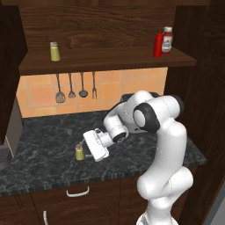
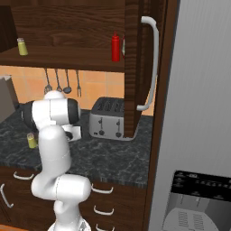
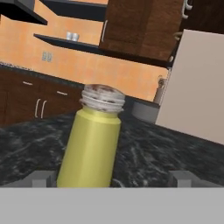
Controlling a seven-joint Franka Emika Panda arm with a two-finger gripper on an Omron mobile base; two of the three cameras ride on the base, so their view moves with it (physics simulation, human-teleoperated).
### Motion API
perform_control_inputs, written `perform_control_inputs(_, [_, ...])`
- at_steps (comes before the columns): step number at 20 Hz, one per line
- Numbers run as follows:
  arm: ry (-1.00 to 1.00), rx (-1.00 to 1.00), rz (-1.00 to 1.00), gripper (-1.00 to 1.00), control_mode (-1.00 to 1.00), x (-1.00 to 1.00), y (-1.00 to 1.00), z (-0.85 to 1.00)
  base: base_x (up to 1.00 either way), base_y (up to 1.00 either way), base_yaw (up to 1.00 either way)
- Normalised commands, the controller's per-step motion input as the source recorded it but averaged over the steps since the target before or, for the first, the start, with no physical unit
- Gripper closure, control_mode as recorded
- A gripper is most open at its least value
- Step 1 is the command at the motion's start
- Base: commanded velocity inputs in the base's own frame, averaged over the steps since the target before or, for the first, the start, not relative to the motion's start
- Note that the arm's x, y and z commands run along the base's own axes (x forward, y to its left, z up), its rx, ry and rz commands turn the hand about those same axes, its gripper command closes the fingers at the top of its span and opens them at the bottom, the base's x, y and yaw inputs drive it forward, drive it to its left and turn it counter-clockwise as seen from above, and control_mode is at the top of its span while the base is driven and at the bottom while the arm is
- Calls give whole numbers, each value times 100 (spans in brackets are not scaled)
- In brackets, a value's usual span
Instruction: Put the shaker and condiment bottle from the counter next to their counterparts in the cabinet.
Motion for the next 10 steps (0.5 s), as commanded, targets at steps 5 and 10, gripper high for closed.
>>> perform_control_inputs(5, [0, 0, 0, -100, -100, -7, 18, 0, 0, 0, 0])
perform_control_inputs(10, [0, 0, 0, -100, -100, 0, 26, -1, 0, 0, 0])
